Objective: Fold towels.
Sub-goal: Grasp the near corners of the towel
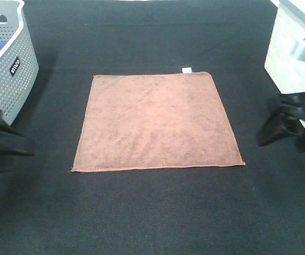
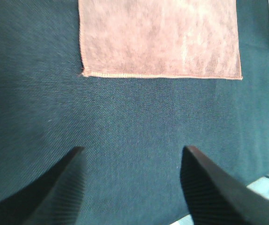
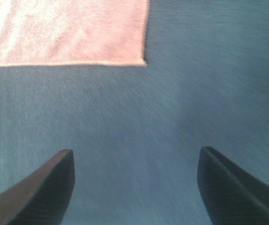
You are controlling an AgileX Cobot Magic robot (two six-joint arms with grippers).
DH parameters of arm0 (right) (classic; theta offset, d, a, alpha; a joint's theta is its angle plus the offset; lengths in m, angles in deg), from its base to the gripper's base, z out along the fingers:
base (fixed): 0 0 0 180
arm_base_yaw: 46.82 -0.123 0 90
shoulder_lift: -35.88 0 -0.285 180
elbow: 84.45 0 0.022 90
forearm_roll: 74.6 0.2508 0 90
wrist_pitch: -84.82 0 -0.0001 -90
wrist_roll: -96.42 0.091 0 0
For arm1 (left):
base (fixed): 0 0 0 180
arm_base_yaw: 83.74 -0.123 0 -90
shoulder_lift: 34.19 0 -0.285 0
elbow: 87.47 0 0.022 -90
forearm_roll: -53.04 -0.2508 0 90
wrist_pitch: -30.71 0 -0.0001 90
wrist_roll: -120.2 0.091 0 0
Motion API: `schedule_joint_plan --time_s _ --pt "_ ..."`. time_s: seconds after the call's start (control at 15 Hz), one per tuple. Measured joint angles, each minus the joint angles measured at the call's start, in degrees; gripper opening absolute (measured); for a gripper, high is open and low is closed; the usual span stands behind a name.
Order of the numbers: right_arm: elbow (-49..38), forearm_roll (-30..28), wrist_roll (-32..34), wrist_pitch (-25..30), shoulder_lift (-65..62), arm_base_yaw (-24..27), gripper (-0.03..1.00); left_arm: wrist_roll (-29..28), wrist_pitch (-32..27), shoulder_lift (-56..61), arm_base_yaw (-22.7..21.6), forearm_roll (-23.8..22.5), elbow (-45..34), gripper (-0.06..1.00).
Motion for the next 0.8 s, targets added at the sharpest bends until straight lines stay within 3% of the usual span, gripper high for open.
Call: schedule_joint_plan --time_s 0.2,0.4,0.6,0.8 --pt "2.41 14.73 -13.24 -0.52 9.28 4.01 0.70 11.80 1.15 -9.51 0.00 10.49 0.40 0.62" --pt "2.75 25.04 -24.69 -1.26 15.47 9.91 0.70 17.65 1.26 -15.30 0.00 14.90 3.32 0.62" --pt "4.47 28.82 -30.02 -1.66 22.40 10.43 0.73 18.33 1.38 -20.11 0.46 15.30 7.56 0.62" --pt "7.85 28.88 -30.31 -1.66 27.33 10.43 0.73 18.33 1.43 -23.38 1.09 15.24 9.85 0.62"
